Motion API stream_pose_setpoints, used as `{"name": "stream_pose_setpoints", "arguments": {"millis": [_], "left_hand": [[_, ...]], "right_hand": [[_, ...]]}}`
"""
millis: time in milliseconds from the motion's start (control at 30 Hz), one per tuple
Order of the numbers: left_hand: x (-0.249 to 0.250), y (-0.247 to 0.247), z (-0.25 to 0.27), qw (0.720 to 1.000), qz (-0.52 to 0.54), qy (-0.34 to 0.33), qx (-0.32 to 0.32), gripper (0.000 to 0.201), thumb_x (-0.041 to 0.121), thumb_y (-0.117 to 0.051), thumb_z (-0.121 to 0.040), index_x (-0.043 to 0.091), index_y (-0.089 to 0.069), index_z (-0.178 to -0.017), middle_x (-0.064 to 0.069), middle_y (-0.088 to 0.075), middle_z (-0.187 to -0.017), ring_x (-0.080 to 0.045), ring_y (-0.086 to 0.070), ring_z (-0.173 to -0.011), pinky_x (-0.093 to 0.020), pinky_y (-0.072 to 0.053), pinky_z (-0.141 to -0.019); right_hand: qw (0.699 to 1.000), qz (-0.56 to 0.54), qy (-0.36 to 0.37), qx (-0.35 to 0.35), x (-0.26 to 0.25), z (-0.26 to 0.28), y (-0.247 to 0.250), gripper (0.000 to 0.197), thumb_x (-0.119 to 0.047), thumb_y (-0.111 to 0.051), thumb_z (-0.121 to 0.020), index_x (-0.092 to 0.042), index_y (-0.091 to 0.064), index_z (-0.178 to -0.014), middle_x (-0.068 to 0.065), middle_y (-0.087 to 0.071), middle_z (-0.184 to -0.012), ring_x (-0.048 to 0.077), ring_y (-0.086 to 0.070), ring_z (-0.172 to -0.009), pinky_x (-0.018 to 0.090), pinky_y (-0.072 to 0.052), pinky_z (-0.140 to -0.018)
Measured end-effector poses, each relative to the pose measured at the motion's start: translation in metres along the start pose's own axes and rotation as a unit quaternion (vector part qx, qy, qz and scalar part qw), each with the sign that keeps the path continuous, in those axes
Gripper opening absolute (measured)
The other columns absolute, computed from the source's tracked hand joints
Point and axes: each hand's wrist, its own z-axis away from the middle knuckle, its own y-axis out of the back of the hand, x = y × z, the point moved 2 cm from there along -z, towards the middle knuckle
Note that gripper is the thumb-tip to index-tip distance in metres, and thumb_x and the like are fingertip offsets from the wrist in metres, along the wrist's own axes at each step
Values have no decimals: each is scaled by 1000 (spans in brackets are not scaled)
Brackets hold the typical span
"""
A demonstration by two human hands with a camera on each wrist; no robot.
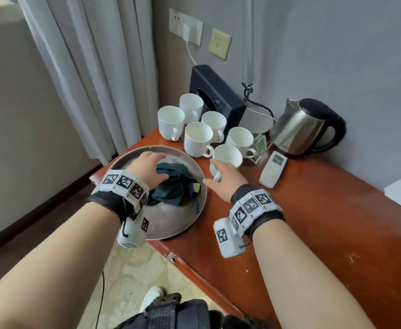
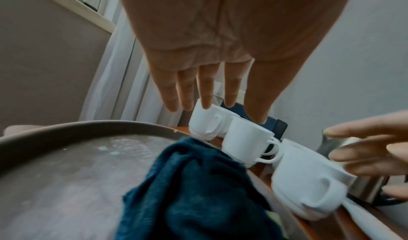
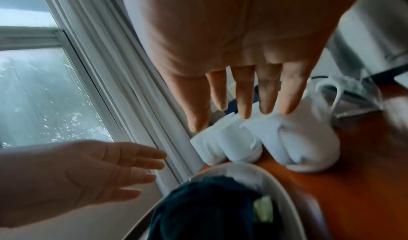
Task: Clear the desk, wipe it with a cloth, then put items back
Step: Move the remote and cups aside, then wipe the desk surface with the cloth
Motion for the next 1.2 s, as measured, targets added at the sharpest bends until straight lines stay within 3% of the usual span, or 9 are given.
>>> {"name": "stream_pose_setpoints", "arguments": {"millis": [133,400,500,567,700,800,933,1033,1200], "left_hand": [[-31,-9,-19,998,12,5,-55,57,23,-61,-89,21,-39,-141,-8,-37,-145,-25,-41,-131,-35,-36,-107],[-44,-37,-36,993,42,26,-103,71,18,-61,-87,20,-23,-147,-10,-44,-141,-29,-47,-126,-37,-39,-102],[-44,-38,-38,993,50,25,-104,57,17,-56,-90,17,-34,-143,-10,-50,-137,-28,-48,-125,-35,-39,-101],[-43,-35,-37,993,72,9,-89,49,18,-54,-93,20,-41,-140,-8,-52,-136,-27,-50,-123,-34,-40,-100],[-31,-21,-34,989,125,-64,-50,39,13,-53,-92,24,-52,-130,-7,-52,-128,-26,-50,-118,-35,-39,-100],[-14,-5,-26,979,148,-134,-46,35,8,-50,-92,22,-55,-124,-5,-53,-122,-21,-50,-113,-32,-39,-99],[7,14,-11,957,188,-219,-31,35,-4,-48,-89,13,-59,-117,6,-54,-105,-8,-47,-102,-12,-31,-83],[15,22,-1,955,192,-227,-9,36,-3,-48,-90,17,-59,-119,8,-55,-104,-8,-49,-103,-13,-32,-87],[40,25,21,950,189,-246,20,40,-6,-49,-88,16,-59,-119,6,-53,-106,-5,-44,-99,-6,-27,-81]], "right_hand": [[998,-31,-27,-44,-18,-25,-42,60,-29,-56,-91,-20,-31,-145,9,-35,-147,23,-41,-132,34,-32,-112],[989,-118,-77,-38,-25,-52,-77,77,-28,-59,-90,-22,-11,-151,8,-32,-150,24,-41,-134,39,-35,-111],[990,-100,-91,-44,-19,-55,-79,69,-27,-53,-94,-20,-14,-150,4,-56,-121,21,-52,-119,30,-38,-102],[991,-89,-92,-42,-18,-51,-75,63,-26,-51,-95,-19,-20,-150,-5,-57,-100,20,-54,-111,27,-38,-98],[986,-152,-61,18,-15,-43,-66,76,-23,-62,-88,-26,-17,-149,8,-37,-139,20,-46,-122,31,-36,-107],[984,-169,-18,55,-17,-34,-53,78,-21,-66,-85,-25,-21,-148,8,-27,-148,21,-29,-139,37,-26,-116],[976,-208,-23,66,-19,-14,-40,39,-25,-56,-92,-17,-44,-128,2,-55,-121,19,-50,-118,26,-37,-93],[966,-225,-33,123,-14,3,-24,19,-31,-43,-98,-17,-46,-110,-3,-54,-95,20,-53,-99,23,-34,-79],[930,-257,-4,263,-1,42,21,37,-25,-32,-102,2,-55,-107,7,-52,-97,15,-45,-91,21,-26,-64]]}}
